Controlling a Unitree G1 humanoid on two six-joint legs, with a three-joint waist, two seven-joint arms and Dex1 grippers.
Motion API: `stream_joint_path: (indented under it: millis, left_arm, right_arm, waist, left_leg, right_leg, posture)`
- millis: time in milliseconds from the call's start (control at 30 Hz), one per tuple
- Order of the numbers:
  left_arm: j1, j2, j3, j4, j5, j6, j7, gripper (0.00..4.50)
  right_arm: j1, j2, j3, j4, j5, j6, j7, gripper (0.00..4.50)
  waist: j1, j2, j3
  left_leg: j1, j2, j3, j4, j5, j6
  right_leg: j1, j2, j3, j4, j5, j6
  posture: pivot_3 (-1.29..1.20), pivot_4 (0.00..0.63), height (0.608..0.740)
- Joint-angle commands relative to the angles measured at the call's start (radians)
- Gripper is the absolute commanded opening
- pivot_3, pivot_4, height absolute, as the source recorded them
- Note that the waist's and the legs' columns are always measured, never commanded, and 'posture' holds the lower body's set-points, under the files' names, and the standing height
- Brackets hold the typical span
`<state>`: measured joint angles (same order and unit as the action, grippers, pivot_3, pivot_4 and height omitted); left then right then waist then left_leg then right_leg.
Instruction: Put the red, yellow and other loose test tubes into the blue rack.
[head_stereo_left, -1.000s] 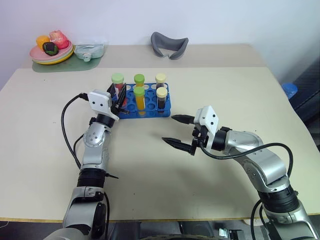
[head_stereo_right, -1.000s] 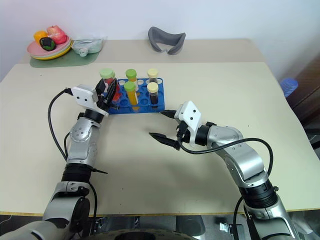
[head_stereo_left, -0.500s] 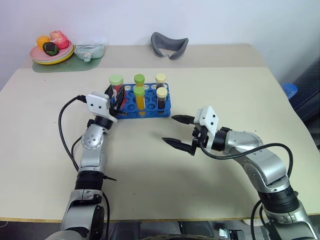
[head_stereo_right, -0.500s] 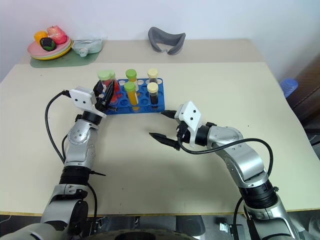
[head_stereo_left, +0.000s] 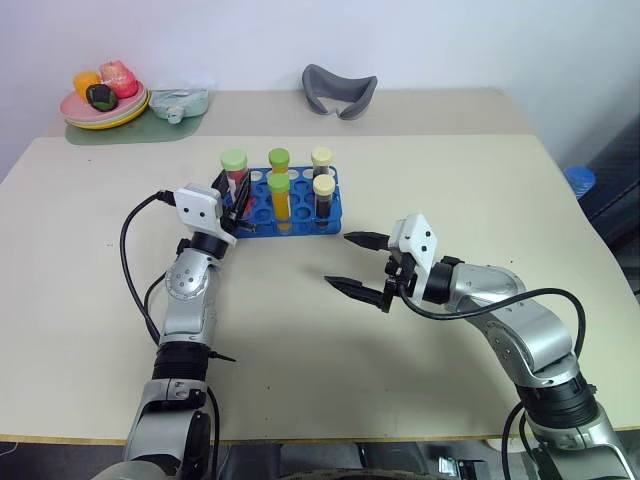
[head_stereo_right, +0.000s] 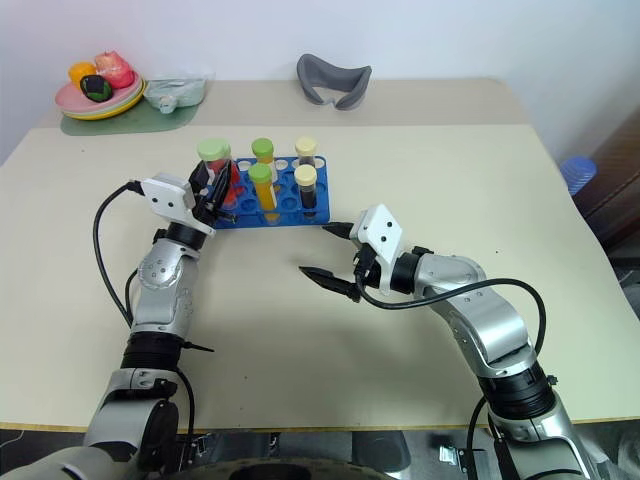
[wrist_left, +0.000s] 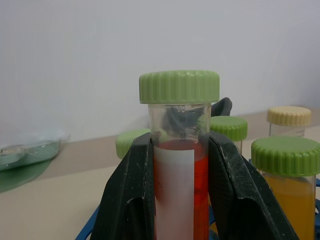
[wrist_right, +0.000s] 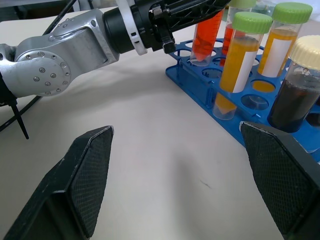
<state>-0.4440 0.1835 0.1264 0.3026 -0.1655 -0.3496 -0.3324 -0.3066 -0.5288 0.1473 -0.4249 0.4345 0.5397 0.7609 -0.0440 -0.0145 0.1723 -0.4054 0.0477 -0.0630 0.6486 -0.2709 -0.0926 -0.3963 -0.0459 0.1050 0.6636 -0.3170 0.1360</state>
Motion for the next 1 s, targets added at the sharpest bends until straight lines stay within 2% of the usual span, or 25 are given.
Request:
stream_joint_path:
  millis: [33, 1000]
  left_arm:
    - [0.015, -0.006, -0.019, -0.023, 0.003, 0.012, -0.003, 0.88]
    - [0.024, 0.015, -0.013, -0.003, 0.046, 0.002, 0.056, 0.88]
  right_arm:
    - [0.0, 0.007, -0.011, -0.022, 0.006, -0.014, 0.0, 4.15]
    - [0.0, -0.005, -0.017, -0.021, 0.007, -0.008, 0.015, 4.15]
  waist:
    - [0.0, 0.0, 0.0]
    - [-0.001, 0.0, 0.0]
  left_leg:
    - [0.0, 0.0, 0.0, 0.0, 0.0, 0.0]
    - [0.0, 0.0, 0.0, 0.0, 0.0, 0.0]
  right_leg:
    - [0.0, 0.0, 0.0, 0.0, 0.0, 0.0]
    - [0.0, 0.0, 0.0, 0.0, 0.0, 0.0]
  posture:
    - [0.0, 0.15, 0.74]
    - [0.0, 0.15, 0.74]
